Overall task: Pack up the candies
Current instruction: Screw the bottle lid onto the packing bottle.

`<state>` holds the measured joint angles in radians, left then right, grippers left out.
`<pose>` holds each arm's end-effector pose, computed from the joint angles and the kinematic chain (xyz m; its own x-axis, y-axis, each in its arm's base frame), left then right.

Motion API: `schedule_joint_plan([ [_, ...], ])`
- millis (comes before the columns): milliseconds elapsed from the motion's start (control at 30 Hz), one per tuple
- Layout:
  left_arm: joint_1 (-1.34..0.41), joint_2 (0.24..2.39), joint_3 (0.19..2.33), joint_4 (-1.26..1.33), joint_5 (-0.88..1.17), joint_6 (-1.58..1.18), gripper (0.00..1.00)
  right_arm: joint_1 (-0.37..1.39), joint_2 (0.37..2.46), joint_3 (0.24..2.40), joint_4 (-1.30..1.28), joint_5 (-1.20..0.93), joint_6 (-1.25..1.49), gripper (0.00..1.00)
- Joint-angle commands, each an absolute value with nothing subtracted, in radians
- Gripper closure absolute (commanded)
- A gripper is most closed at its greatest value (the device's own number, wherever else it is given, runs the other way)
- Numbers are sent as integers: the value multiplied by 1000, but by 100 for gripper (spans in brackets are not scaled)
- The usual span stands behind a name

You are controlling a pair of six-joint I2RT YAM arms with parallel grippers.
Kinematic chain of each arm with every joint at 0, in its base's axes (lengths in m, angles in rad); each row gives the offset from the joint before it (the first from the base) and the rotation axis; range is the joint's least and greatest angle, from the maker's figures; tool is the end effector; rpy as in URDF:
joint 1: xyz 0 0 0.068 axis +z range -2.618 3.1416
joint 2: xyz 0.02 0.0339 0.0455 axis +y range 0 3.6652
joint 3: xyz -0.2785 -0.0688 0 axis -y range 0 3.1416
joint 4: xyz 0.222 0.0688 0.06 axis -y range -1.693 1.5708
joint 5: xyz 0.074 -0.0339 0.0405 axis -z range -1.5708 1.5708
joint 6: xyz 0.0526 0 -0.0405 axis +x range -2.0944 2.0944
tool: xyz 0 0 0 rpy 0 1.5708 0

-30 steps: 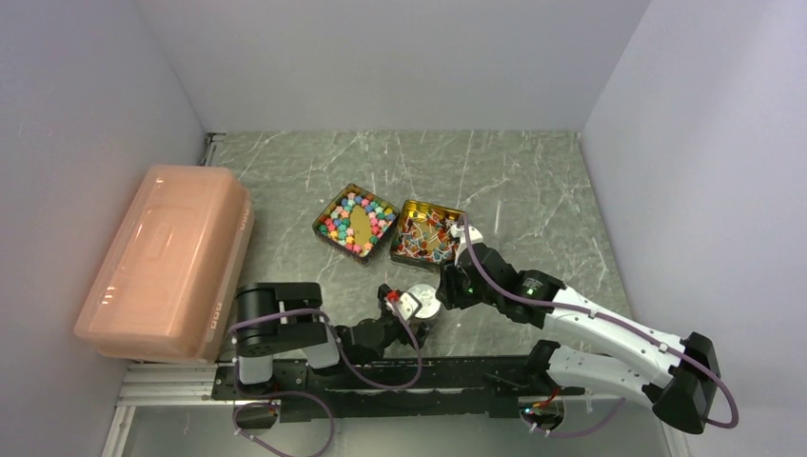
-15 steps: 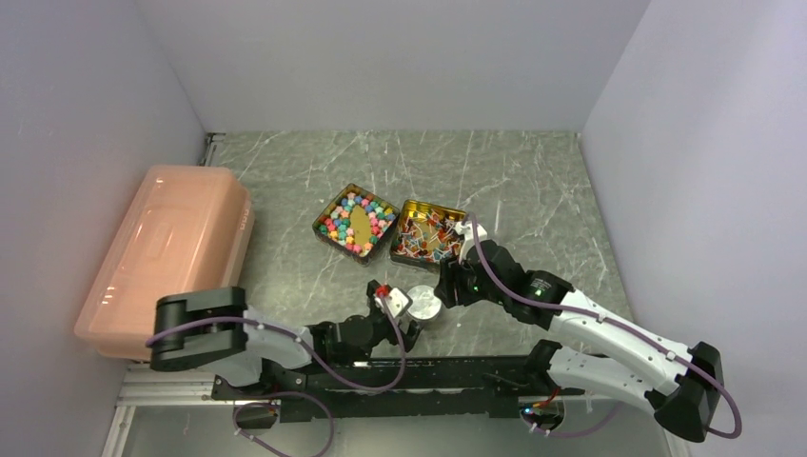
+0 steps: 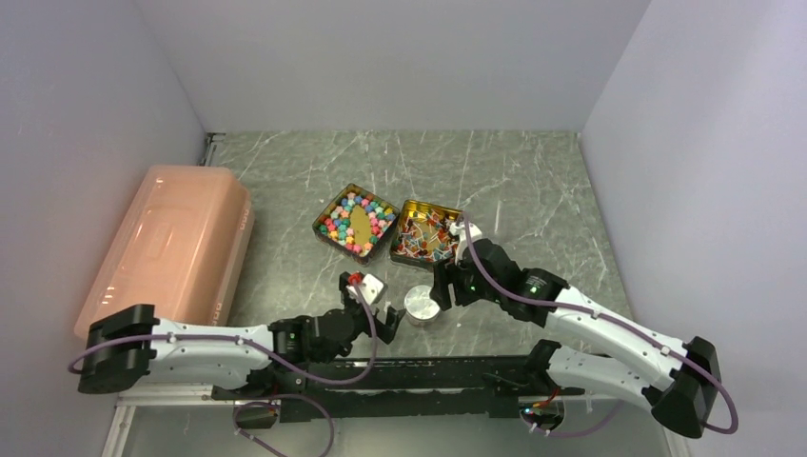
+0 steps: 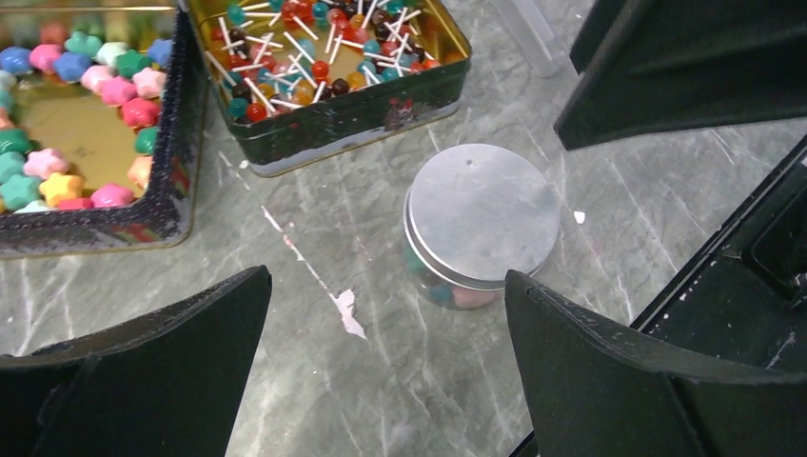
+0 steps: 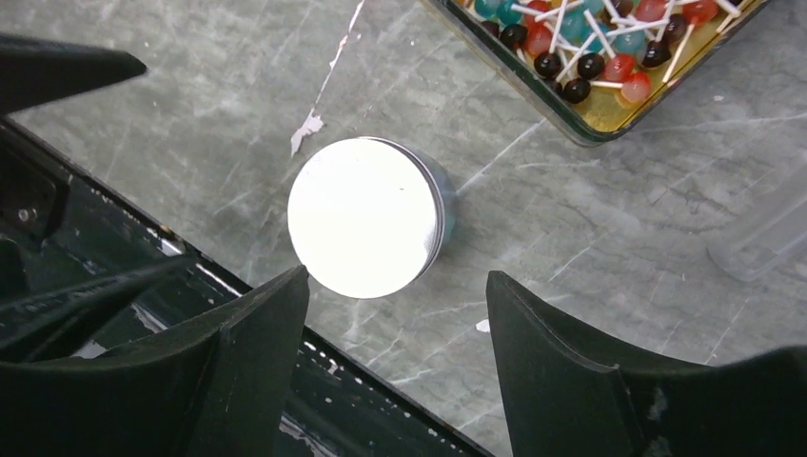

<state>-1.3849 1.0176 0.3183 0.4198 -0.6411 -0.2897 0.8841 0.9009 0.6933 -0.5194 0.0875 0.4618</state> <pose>0.0667 -0.1847 0.2214 -0.2435 0.0561 -0.9683 0.6384 0.7608 -0.1165 0.1120 0.1294 0.2608 -0.7020 -0.1563 -0.6948 -0.4649 0.8396 0.2809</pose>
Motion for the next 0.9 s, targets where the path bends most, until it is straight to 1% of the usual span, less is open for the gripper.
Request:
schedule_joint_plan([
  [0,-1352,925,366,234,-652,-374,1,882,941,760,-536,49,426,27],
  [100,-1326,874,351,195,-587,-412,0,884,959,775,-539,25,422,25],
  [333,-1322,781,269,167,-543,-480,1,916,1022,804,-556,17,448,20],
  [467,-1322,744,198,221,-497,-509,1,956,1071,828,-584,82,477,19],
  [533,-1322,746,142,322,-460,-492,1,967,1089,838,-605,118,492,18],
  [633,-1322,837,63,552,-425,-457,1,968,1089,828,-612,140,501,18],
  [700,-1325,977,36,732,-433,-435,1,968,1082,813,-608,142,506,17],
  [767,-1325,1121,51,847,-446,-420,1,968,1075,802,-606,138,513,17],
  [867,-1337,1327,123,986,-411,-373,1,968,1068,784,-597,133,518,17],
])
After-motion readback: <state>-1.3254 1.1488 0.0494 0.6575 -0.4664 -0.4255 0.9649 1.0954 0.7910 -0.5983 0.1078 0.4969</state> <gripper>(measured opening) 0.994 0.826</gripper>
